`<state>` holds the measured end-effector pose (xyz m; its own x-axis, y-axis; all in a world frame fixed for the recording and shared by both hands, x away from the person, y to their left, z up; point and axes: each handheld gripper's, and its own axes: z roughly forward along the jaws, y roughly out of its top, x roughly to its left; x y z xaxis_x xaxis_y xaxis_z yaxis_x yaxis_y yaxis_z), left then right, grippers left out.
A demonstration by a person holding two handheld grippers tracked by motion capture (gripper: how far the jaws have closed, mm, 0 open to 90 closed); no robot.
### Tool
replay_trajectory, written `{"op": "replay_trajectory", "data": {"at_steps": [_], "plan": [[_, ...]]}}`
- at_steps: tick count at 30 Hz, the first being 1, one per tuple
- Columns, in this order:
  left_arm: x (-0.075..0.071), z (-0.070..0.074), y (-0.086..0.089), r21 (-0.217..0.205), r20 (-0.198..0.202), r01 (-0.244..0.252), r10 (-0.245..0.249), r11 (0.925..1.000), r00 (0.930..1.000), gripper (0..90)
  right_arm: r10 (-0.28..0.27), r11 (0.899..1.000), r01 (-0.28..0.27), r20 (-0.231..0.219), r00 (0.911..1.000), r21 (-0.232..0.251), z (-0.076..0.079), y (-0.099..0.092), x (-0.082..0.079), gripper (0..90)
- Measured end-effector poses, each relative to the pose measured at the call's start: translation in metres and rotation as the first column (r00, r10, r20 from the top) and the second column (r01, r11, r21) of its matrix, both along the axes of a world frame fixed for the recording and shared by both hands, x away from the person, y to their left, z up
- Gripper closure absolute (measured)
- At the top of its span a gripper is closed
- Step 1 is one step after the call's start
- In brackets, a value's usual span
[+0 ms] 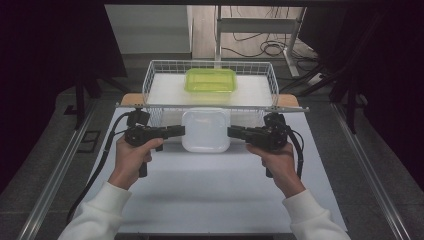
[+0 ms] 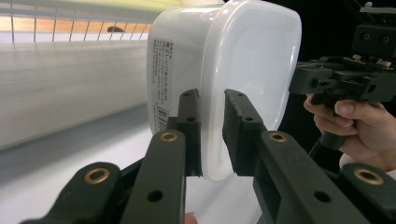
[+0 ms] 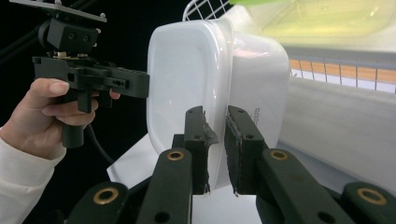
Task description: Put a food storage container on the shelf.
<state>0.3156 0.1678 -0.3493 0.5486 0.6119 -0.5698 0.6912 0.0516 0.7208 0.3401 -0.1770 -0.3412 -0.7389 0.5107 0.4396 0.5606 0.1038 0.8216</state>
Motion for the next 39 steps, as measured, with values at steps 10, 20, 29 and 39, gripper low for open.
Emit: {"op": "replay_trajectory", "data": {"at_steps": [10, 20, 29, 39], "plan": [[0.009, 0.018, 0.002, -0.005, 0.024, -0.003, 0.003, 1.0000, 0.9997, 78.0, 0.002, 1.000, -0.002, 0.003, 1.0000, 0.023, 0.014, 0.000, 0.011, 78.9], [0.018, 0.032, 0.006, -0.008, 0.039, -0.014, 0.014, 0.9999, 0.9991, 78.4, 0.003, 0.999, -0.003, 0.008, 1.0000, 0.038, 0.025, 0.003, 0.021, 78.8], [0.025, 0.049, 0.010, -0.010, 0.069, -0.027, 0.028, 0.9996, 0.9972, 78.3, 0.006, 0.999, -0.007, 0.021, 0.9998, 0.046, 0.043, 0.008, 0.031, 79.0], [0.040, 0.071, 0.012, -0.025, 0.100, -0.036, 0.038, 0.9990, 0.9943, 78.4, 0.010, 0.999, -0.011, 0.040, 0.9991, 0.042, 0.068, 0.010, 0.048, 79.1]]}}
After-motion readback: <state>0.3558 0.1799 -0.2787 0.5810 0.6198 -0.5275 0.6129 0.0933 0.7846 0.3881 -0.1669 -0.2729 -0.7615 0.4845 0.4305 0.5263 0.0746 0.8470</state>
